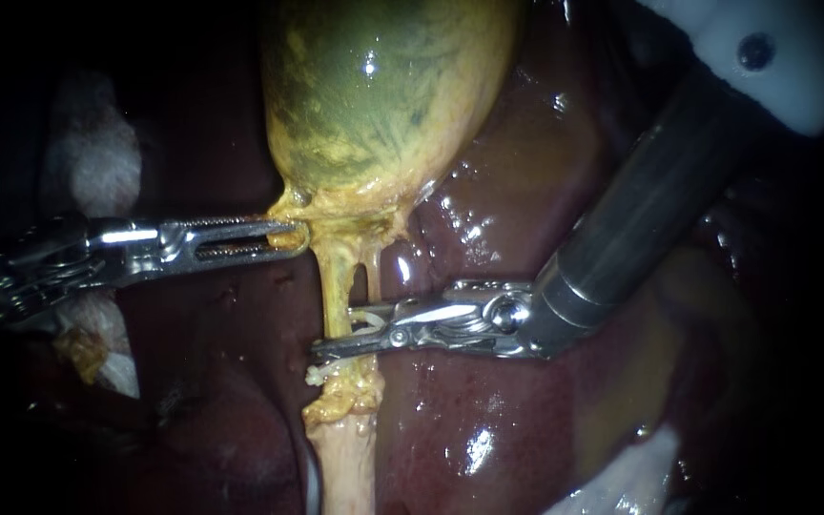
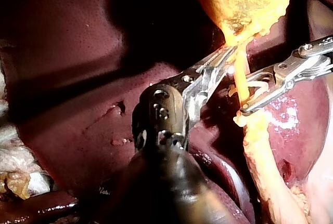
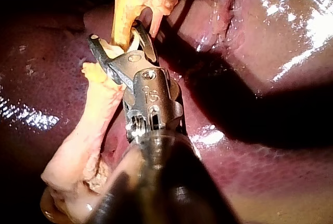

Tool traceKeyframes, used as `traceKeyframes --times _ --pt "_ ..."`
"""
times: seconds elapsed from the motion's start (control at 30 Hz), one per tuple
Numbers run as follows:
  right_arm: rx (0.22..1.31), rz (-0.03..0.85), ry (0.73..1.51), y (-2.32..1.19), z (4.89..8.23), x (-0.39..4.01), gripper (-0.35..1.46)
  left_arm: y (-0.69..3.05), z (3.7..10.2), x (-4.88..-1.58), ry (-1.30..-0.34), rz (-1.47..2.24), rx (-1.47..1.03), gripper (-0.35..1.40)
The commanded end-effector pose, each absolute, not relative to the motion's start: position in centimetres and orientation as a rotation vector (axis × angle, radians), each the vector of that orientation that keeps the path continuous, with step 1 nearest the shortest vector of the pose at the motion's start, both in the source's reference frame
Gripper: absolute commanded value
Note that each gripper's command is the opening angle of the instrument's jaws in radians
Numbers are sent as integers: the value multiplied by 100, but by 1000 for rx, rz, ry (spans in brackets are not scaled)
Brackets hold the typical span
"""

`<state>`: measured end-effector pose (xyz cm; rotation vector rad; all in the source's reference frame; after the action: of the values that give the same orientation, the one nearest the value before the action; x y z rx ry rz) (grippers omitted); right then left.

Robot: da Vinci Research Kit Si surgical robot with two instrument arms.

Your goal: Clipping second clip left tube

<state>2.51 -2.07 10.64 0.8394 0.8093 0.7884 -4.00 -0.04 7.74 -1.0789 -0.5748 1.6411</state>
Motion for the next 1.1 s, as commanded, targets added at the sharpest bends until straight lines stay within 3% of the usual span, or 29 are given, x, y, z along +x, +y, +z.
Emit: traceKeyframes --times 0.03,0.8,1.0,1.1 --pt "839 788 811 -207 1064 252 51 -4 774 -400 -575 1641 -1079 -35" --pt "879 760 798 -207 1066 265 46 -4 774 -400 -575 1641 -1079 -35" --pt "874 757 777 -205 1069 266 31 -4 774 -400 -575 1641 -1079 -35" --pt "867 754 754 -203 1071 266 9 -4 774 -400 -575 1641 -1079 -35"
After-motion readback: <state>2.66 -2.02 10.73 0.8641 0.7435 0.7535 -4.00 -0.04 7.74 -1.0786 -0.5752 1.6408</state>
